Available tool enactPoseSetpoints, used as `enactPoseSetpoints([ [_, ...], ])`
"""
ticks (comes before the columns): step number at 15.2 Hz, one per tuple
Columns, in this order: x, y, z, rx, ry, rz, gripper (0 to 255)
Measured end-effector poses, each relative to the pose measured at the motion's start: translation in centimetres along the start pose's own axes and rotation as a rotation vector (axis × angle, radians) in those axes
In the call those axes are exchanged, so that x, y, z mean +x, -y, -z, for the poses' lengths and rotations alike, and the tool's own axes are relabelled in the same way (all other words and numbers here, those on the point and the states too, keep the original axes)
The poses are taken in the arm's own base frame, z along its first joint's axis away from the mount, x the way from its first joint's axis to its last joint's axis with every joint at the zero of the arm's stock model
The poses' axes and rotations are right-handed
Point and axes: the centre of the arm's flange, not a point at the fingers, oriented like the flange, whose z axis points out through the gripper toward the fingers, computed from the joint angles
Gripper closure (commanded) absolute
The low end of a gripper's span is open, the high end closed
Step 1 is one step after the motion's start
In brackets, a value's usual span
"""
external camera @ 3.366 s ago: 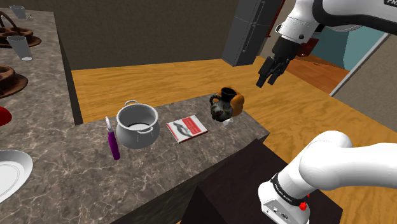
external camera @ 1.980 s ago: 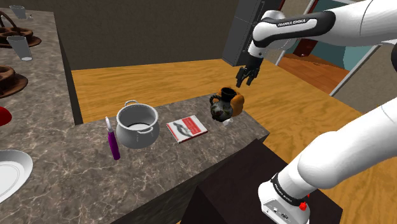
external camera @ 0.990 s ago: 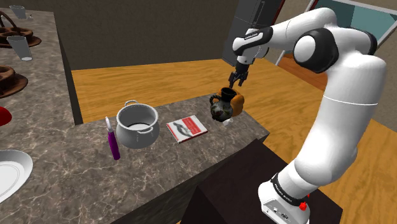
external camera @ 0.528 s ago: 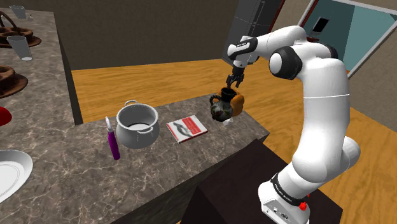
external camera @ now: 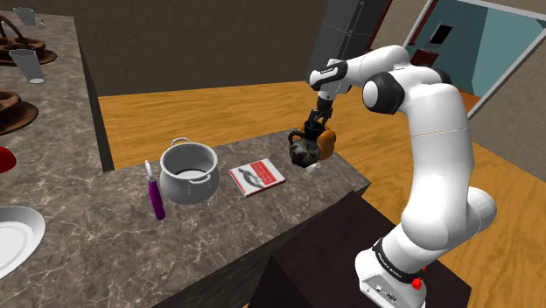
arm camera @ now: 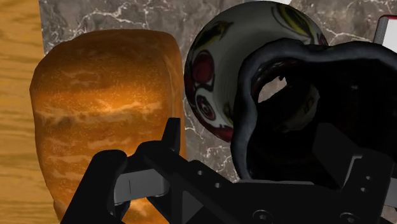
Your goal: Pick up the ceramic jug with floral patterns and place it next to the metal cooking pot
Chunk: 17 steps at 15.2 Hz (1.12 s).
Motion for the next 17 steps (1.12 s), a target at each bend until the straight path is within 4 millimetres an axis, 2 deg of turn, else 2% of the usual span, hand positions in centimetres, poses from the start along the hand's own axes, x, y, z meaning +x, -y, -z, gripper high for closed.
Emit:
enactPoseSetpoints([
  [7, -0.04, -0.04, -0.65, 0.000, 0.000, 0.000, 0],
  [8, -0.04, -0.04, -0.65, 0.000, 0.000, 0.000, 255],
  [17, -0.05, -0.07, -0.63, 0.000, 0.000, 0.000, 255],
])
